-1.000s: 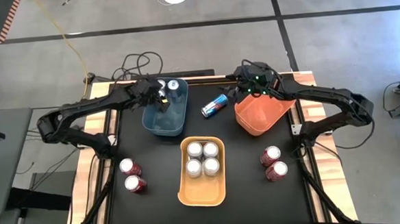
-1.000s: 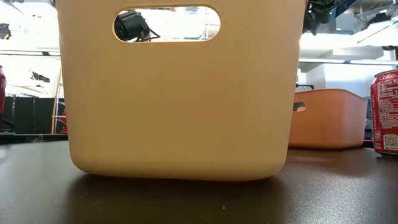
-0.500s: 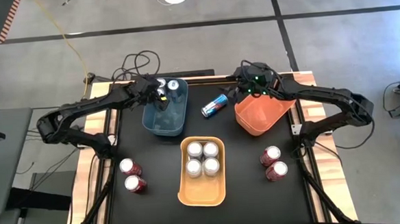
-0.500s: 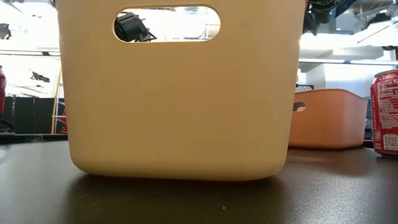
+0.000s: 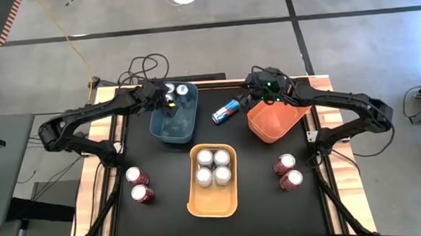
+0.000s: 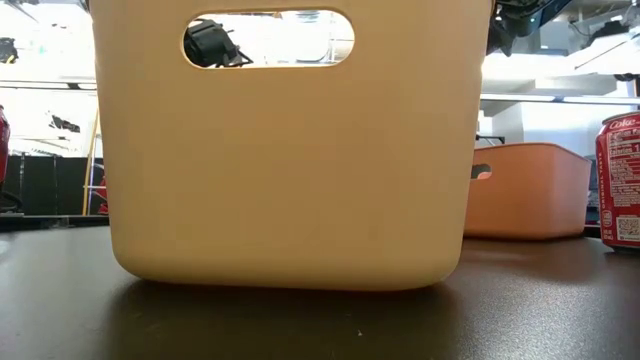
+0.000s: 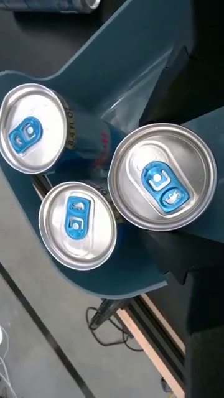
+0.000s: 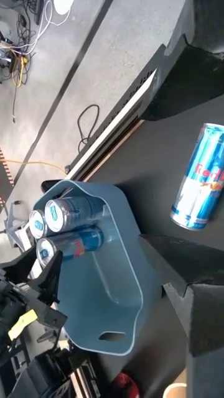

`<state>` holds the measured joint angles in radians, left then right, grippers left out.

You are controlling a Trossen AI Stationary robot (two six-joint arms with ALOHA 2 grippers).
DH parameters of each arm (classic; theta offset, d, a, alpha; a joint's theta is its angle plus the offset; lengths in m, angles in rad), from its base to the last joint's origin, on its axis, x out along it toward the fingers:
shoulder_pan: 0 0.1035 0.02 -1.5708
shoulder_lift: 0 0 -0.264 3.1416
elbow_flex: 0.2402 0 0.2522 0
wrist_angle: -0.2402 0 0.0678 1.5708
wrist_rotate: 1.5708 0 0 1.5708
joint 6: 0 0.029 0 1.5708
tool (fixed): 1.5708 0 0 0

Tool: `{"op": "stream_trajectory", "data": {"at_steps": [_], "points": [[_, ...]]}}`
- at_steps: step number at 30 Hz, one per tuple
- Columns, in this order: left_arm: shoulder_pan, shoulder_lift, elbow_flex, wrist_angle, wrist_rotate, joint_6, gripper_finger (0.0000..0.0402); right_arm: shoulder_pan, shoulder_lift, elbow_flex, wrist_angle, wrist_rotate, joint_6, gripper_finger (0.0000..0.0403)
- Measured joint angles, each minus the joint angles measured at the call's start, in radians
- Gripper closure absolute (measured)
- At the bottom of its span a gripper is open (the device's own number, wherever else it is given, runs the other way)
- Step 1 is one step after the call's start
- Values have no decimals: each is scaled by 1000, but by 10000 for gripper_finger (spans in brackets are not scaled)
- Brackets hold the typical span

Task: Sort soda cans
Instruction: Put the blue soda can into the blue bin

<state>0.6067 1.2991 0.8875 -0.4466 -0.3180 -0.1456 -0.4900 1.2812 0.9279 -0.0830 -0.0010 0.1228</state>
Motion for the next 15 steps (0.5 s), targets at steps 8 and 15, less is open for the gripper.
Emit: {"op": "stream_trajectory", "data": {"at_steps": [8,15], "points": [[-8,-52,-3,-26,7,42,143,11,0,0,-9,0,12,70],[-12,-171,38,-60,-3,74,143,12,0,0,-18,0,19,70]]}}
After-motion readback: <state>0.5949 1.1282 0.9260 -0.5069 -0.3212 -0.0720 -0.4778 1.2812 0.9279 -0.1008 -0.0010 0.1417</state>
